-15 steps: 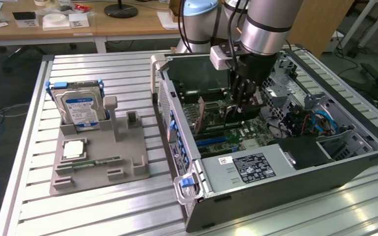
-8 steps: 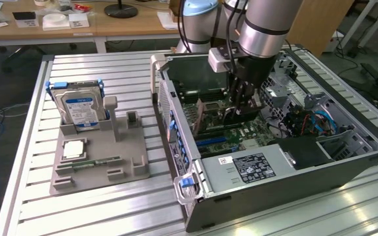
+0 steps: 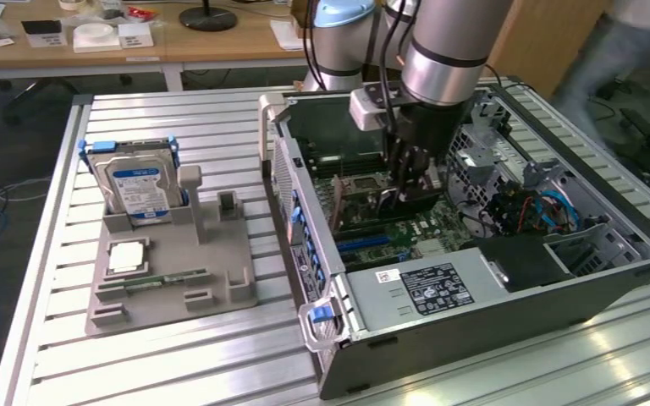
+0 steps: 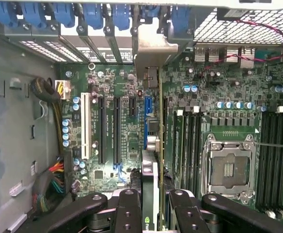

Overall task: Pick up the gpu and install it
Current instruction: 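Insert the gpu into the slot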

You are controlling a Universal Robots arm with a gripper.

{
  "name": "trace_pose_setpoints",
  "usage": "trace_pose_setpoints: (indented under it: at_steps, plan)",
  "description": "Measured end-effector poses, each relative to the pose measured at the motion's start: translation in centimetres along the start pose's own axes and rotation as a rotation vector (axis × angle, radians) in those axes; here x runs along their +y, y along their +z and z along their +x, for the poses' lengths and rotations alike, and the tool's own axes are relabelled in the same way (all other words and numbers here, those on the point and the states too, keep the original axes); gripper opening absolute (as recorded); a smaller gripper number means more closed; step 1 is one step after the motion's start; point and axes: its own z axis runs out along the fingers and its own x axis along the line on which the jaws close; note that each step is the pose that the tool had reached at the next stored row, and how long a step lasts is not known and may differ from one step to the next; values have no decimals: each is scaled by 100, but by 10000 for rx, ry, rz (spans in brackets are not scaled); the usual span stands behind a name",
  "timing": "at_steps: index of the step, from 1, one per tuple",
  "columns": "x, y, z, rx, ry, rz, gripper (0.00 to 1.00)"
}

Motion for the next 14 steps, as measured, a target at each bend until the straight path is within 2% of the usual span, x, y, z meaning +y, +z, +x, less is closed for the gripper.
trace_pose_setpoints:
  at_steps: [14]
  plan:
    - [82, 71, 3, 1, -1, 0, 27]
